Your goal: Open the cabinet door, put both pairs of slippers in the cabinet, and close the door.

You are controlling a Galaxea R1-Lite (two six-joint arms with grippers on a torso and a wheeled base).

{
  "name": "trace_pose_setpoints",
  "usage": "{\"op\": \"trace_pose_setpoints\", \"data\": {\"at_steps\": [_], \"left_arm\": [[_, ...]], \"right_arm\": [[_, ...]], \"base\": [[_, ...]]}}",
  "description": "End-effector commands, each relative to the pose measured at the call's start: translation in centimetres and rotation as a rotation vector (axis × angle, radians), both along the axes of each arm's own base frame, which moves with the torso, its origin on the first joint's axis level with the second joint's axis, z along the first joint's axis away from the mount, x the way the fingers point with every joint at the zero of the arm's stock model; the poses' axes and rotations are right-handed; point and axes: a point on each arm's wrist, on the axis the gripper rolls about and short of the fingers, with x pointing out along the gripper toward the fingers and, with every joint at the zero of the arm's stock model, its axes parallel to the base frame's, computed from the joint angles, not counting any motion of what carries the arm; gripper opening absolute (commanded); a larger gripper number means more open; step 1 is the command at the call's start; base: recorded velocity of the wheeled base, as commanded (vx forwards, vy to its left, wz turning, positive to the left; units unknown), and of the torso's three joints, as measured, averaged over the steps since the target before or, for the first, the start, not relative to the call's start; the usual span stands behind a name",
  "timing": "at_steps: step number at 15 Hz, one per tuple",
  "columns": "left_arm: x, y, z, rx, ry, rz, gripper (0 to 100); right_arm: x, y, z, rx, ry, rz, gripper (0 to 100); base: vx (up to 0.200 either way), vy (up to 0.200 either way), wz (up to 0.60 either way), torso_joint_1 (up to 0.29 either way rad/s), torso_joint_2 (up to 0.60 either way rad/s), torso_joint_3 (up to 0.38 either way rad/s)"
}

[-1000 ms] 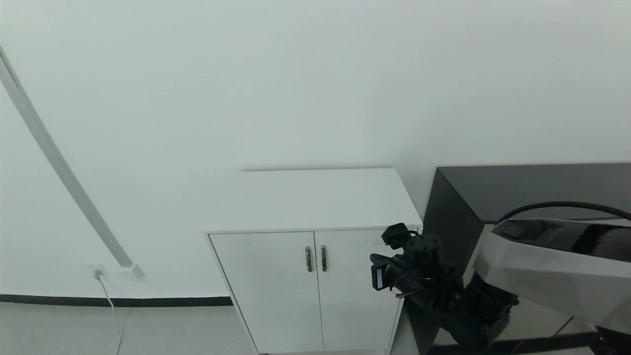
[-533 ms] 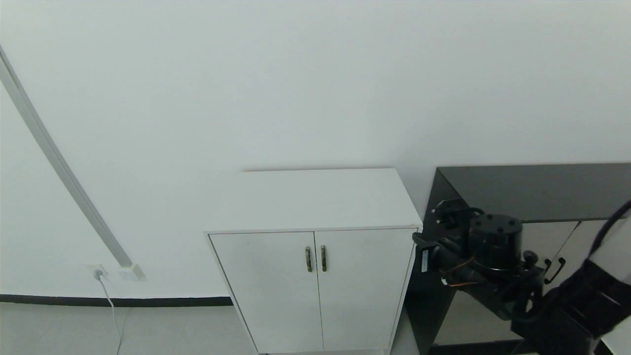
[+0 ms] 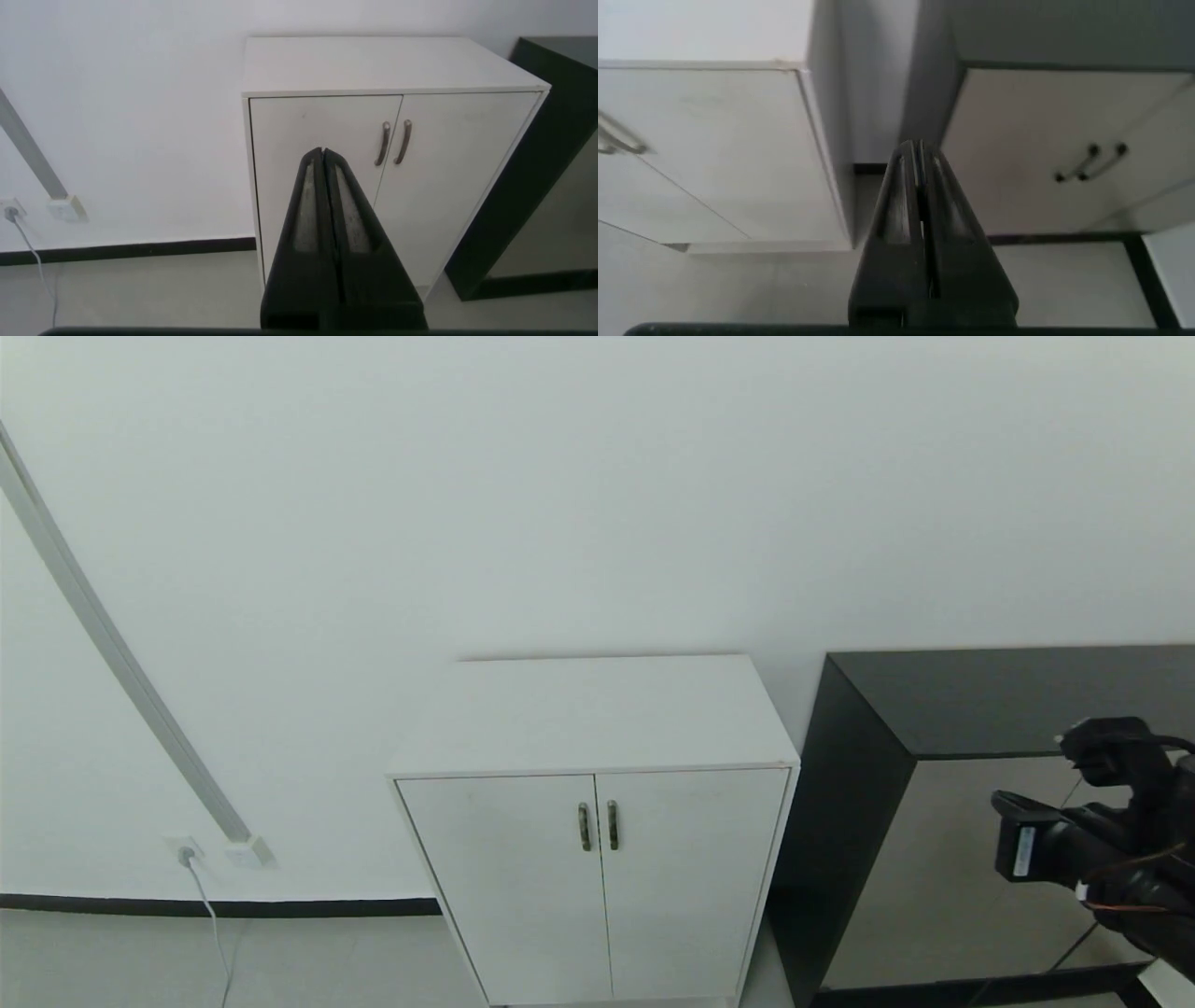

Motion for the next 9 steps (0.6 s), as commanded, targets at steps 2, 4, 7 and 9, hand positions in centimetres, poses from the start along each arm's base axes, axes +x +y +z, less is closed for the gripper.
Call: {"op": "trace_pose_setpoints", "data": {"at_steps": [2, 4, 7, 9], "left_arm": [[0.0, 0.0, 0.0, -0.003, 0.001, 0.003, 0], [0.0, 0.0, 0.0, -0.003, 0.001, 0.003, 0], [0.0, 0.0, 0.0, -0.001, 0.001, 0.002, 0], [0.0, 0.0, 0.0, -0.003, 0.001, 0.003, 0]], "right_arm": [[-5.2, -2.4, 0.3, 0.000, -0.016, -0.061, 0], [-8.0, -3.4, 0.3, 0.003, -0.032, -0.090, 0], [-12.7, -4.5, 0.9, 0.001, -0.062, -0.108, 0], [-16.0, -4.9, 0.6, 0.014, -0.067, -0.045, 0]], "base": [[0.000, 0.000, 0.00, 0.000, 0.00, 0.000], [0.000, 0.000, 0.00, 0.000, 0.00, 0.000], [0.000, 0.000, 0.00, 0.000, 0.00, 0.000], [0.000, 0.000, 0.00, 0.000, 0.00, 0.000]]}}
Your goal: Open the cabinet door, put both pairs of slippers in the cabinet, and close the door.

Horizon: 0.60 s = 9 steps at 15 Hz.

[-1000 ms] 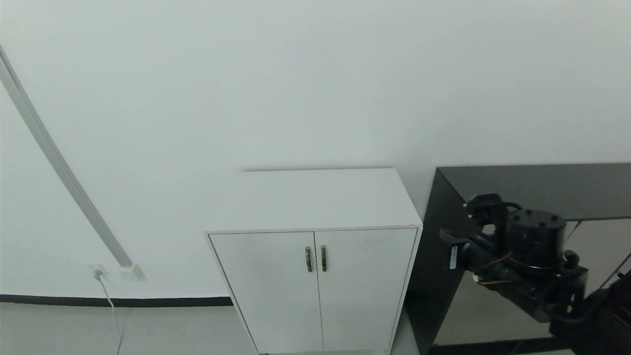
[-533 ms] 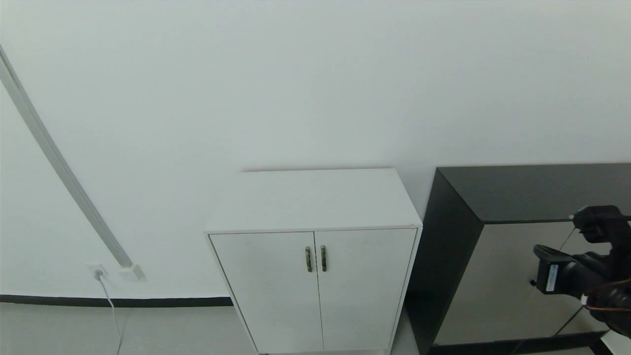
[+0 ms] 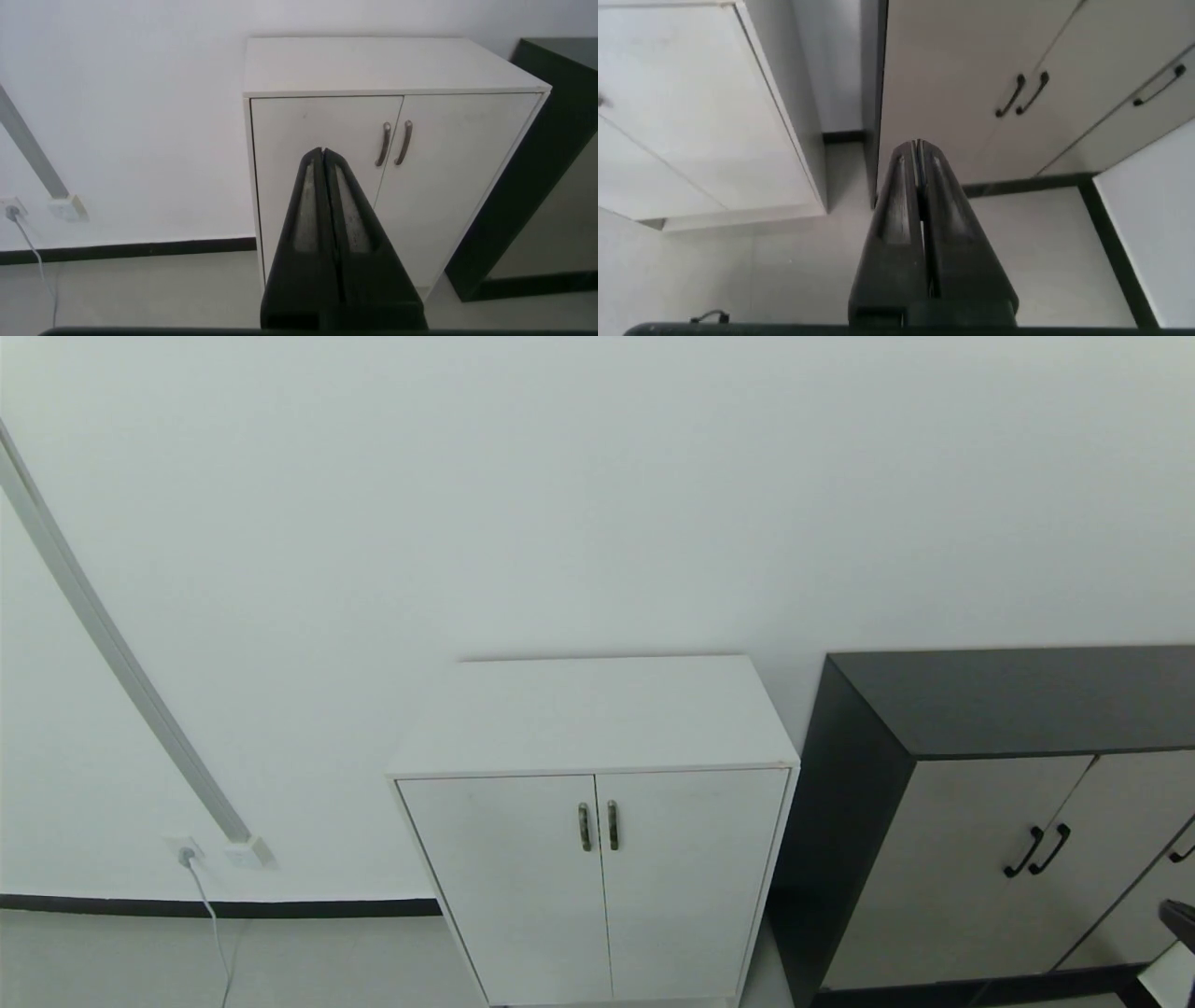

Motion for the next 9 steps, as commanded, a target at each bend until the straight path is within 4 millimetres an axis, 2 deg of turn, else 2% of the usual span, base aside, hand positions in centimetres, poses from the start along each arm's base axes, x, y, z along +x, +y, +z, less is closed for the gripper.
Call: {"op": "trace_pose_setpoints", "data": {"at_steps": [1, 4, 9], "left_arm": [[0.0, 0.0, 0.0, -0.001, 0.001, -0.001, 0], [0.0, 0.0, 0.0, -0.001, 0.001, 0.001, 0], [0.0, 0.0, 0.0, -0.001, 0.001, -0.001, 0]], "right_arm": [[-6.2, -0.9, 0.1, 0.037, -0.108, 0.076, 0], [-9.1, -1.2, -1.4, 0.053, -0.118, 0.138, 0], [-9.7, -1.1, -4.5, 0.076, -0.102, 0.223, 0]], "base": [[0.000, 0.000, 0.00, 0.000, 0.00, 0.000], [0.000, 0.000, 0.00, 0.000, 0.00, 0.000], [0.000, 0.000, 0.00, 0.000, 0.00, 0.000]]}}
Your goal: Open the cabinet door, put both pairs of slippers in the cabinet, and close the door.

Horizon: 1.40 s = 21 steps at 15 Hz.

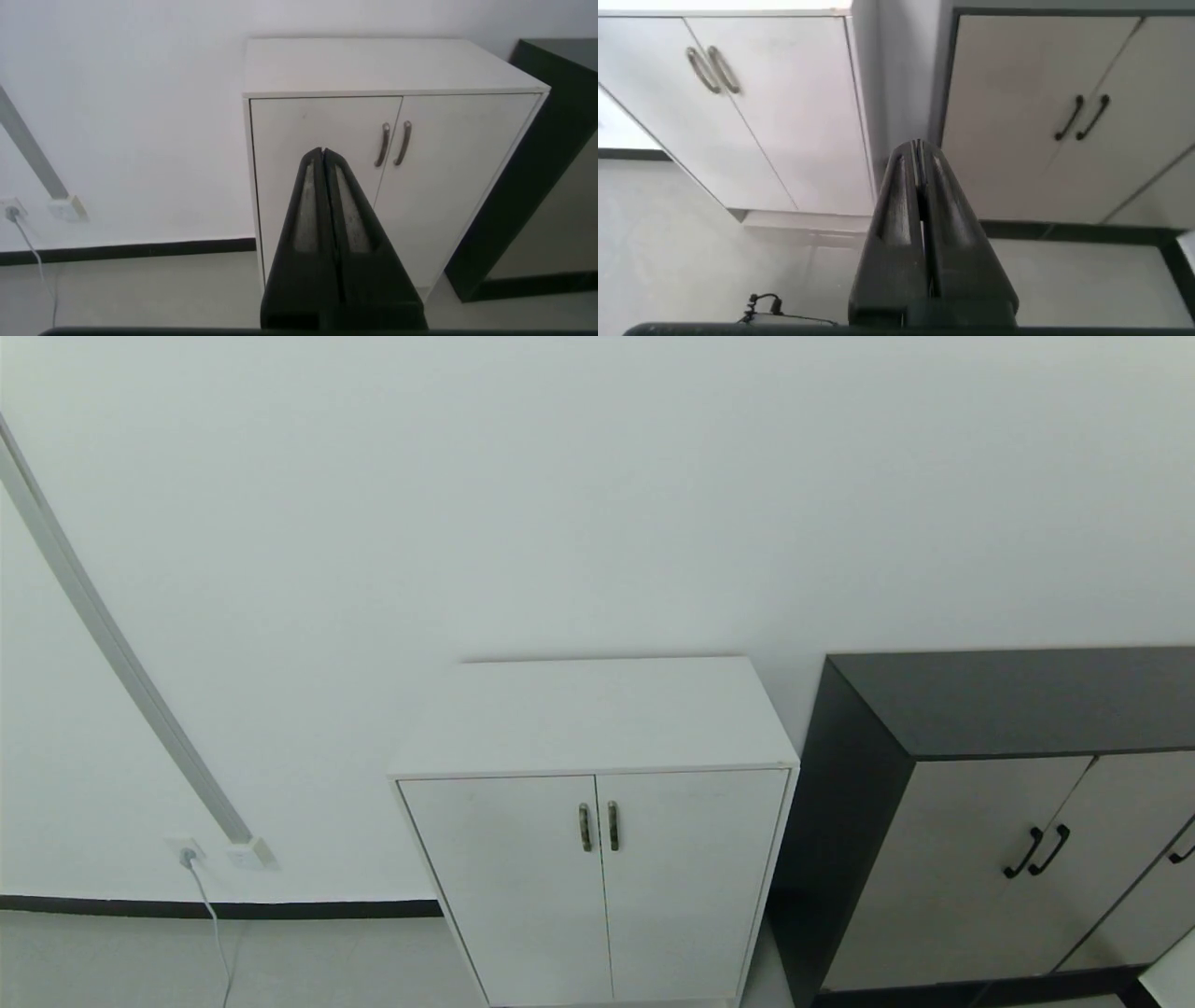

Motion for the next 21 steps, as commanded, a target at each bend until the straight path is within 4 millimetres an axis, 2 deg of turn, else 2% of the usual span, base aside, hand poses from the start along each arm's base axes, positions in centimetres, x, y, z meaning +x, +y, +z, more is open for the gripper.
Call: {"op": "trace_pose_setpoints", "data": {"at_steps": [1, 4, 7, 8, 10, 13, 17, 21], "left_arm": [[0.0, 0.0, 0.0, -0.001, 0.001, 0.000, 0], [0.0, 0.0, 0.0, 0.004, 0.001, -0.004, 0], [0.0, 0.0, 0.0, 0.004, 0.001, -0.004, 0], [0.0, 0.0, 0.0, 0.002, 0.001, -0.004, 0], [0.0, 0.0, 0.0, 0.002, 0.001, -0.004, 0], [0.0, 0.0, 0.0, 0.002, 0.001, -0.004, 0], [0.0, 0.0, 0.0, 0.004, 0.001, -0.007, 0], [0.0, 0.0, 0.0, 0.004, 0.001, -0.007, 0]], "right_arm": [[-0.5, -0.1, -0.7, 0.008, -0.041, -0.002, 0], [-0.5, -0.1, -0.7, -0.093, -0.057, -0.086, 0], [-1.0, -0.2, -0.9, -0.049, -0.111, -0.074, 0], [-1.2, -0.1, -0.9, 0.022, -0.141, -0.033, 0], [-1.0, -0.1, -0.9, 0.060, -0.131, -0.021, 0], [-0.7, -0.2, -0.8, -0.048, -0.107, -0.135, 0], [-0.9, 0.0, -1.6, 0.019, -0.129, 0.002, 0], [-1.0, 0.2, -1.6, 0.008, -0.136, -0.116, 0]], "base": [[0.000, 0.000, 0.00, 0.000, 0.00, 0.000], [0.000, 0.000, 0.00, 0.000, 0.00, 0.000], [0.000, 0.000, 0.00, 0.000, 0.00, 0.000], [0.000, 0.000, 0.00, 0.000, 0.00, 0.000], [0.000, 0.000, 0.00, 0.000, 0.00, 0.000], [0.000, 0.000, 0.00, 0.000, 0.00, 0.000], [0.000, 0.000, 0.00, 0.000, 0.00, 0.000], [0.000, 0.000, 0.00, 0.000, 0.00, 0.000]]}}
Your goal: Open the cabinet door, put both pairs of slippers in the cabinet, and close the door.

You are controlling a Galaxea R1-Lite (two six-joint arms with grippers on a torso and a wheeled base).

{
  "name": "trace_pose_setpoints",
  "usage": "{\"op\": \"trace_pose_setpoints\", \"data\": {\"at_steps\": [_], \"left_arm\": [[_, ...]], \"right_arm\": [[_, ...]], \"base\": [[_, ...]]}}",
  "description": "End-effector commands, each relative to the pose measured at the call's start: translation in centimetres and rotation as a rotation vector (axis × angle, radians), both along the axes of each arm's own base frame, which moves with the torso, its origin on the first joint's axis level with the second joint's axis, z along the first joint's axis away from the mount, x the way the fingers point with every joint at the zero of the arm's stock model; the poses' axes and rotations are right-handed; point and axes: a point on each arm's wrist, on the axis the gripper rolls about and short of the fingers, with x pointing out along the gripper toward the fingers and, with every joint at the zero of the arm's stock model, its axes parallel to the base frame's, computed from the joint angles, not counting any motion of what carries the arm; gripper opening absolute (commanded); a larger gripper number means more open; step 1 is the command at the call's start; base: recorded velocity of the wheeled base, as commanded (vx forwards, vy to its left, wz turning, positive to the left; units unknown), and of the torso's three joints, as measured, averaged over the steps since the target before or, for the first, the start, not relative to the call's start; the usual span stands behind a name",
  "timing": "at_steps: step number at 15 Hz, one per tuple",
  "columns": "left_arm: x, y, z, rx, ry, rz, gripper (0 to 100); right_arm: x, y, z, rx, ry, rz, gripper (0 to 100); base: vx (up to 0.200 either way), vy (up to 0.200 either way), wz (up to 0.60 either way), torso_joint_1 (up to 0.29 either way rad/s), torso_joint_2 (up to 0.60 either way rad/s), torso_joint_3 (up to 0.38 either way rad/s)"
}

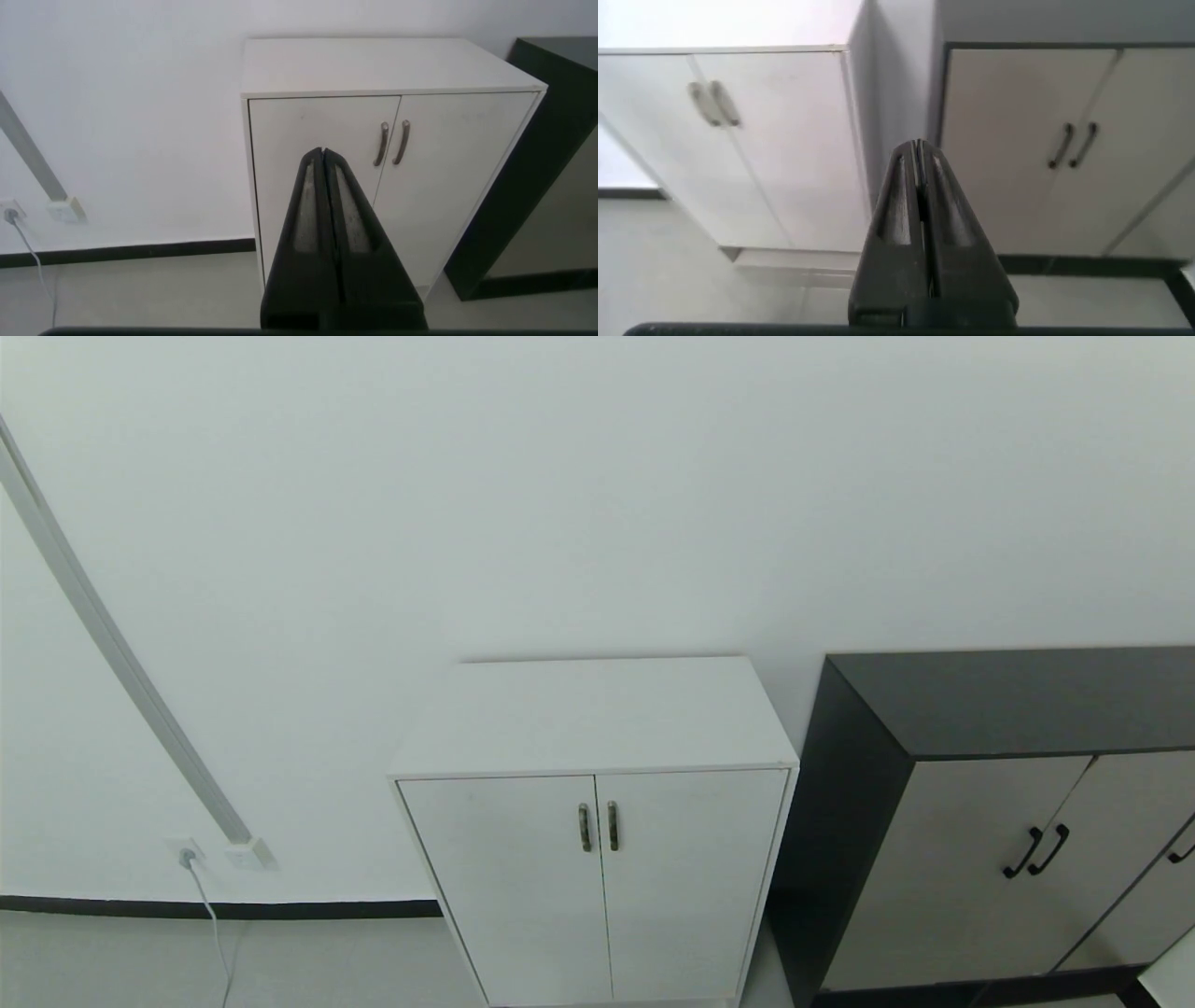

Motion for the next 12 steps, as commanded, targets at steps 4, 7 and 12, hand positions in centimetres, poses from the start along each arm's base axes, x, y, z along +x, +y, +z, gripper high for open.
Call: {"op": "trace_pose_setpoints", "data": {"at_steps": [4, 7, 12], "left_arm": [[0.01, 0.01, 0.00, -0.002, 0.001, 0.000, 0], [0.01, 0.01, 0.00, 0.001, 0.001, 0.003, 0], [0.01, 0.01, 0.00, 0.001, 0.001, 0.004, 0]], "right_arm": [[-0.82, 0.00, -0.18, 0.049, -0.111, -0.074, 0], [-0.82, -0.03, -0.12, 0.087, -0.118, -0.090, 0], [-0.82, -0.01, -0.13, 0.076, -0.116, -0.082, 0]], "base": [[0.000, 0.000, 0.00, 0.000, 0.00, 0.000], [0.000, 0.000, 0.00, 0.000, 0.00, 0.000], [0.000, 0.000, 0.00, 0.000, 0.00, 0.000]]}}
